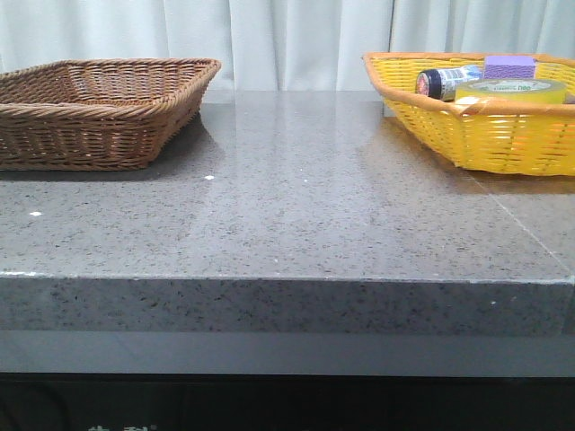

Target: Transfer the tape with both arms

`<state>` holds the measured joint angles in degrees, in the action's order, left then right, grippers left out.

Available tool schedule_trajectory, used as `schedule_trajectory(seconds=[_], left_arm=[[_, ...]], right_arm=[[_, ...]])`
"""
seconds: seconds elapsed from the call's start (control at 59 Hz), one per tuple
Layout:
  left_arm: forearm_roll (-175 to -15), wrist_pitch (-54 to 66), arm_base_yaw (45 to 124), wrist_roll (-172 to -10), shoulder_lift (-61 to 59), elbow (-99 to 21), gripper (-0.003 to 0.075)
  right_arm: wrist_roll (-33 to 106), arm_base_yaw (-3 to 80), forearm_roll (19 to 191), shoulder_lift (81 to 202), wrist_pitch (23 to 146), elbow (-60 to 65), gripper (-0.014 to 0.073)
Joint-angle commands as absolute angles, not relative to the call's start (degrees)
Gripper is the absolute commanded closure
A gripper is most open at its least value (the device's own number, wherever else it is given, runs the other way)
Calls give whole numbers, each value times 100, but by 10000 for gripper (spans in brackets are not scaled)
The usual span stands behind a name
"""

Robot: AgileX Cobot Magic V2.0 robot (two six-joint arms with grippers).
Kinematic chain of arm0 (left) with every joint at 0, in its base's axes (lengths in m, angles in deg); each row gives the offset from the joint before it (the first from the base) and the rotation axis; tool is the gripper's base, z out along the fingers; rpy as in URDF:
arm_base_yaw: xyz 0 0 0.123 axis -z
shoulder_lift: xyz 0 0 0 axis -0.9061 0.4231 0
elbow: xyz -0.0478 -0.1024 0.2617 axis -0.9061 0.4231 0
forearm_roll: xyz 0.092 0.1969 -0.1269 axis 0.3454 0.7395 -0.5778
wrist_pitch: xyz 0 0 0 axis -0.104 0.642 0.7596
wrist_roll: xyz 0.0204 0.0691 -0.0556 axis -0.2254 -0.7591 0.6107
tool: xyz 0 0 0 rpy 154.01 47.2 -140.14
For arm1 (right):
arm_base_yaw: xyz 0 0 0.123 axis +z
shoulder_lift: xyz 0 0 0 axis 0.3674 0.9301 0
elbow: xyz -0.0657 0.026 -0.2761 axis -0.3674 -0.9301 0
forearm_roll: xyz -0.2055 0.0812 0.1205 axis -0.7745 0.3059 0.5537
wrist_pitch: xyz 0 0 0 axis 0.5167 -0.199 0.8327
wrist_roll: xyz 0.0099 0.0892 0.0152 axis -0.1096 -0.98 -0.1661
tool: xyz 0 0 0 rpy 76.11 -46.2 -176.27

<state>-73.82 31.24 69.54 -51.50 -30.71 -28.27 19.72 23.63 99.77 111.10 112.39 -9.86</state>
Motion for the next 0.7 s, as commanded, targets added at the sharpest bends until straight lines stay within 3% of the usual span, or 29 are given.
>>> schedule_trajectory(seconds=[0.0, 0.254, 0.322, 0.39, 0.56, 0.679], left_arm=[[-7420, 2754, 6941, -5075, -2804, -3012, 740], [-7409, 2730, 6941, -5075, -2222, -3012, 738], [-7381, 2717, 6941, -5075, -2116, -3012, 709], [-7350, 2717, 6941, -5075, -2046, -3012, 608], [-7350, 2706, 6941, -5075, -1939, -3012, 207], [-7350, 2706, 6941, -5075, -1882, -3012, 156]], right_arm=[[2023, 2349, 9988, 11413, 10909, -801, 660], [2023, 2349, 9940, 11964, 11102, -801, 657], [2023, 2349, 9916, 12112, 11155, -801, 615], [2023, 2349, 9911, 12241, 11179, -801, 509], [2023, 2349, 9861, 12541, 11111, -801, 155], [2023, 2343, 9821, 12653, 11021, -789, 106]])
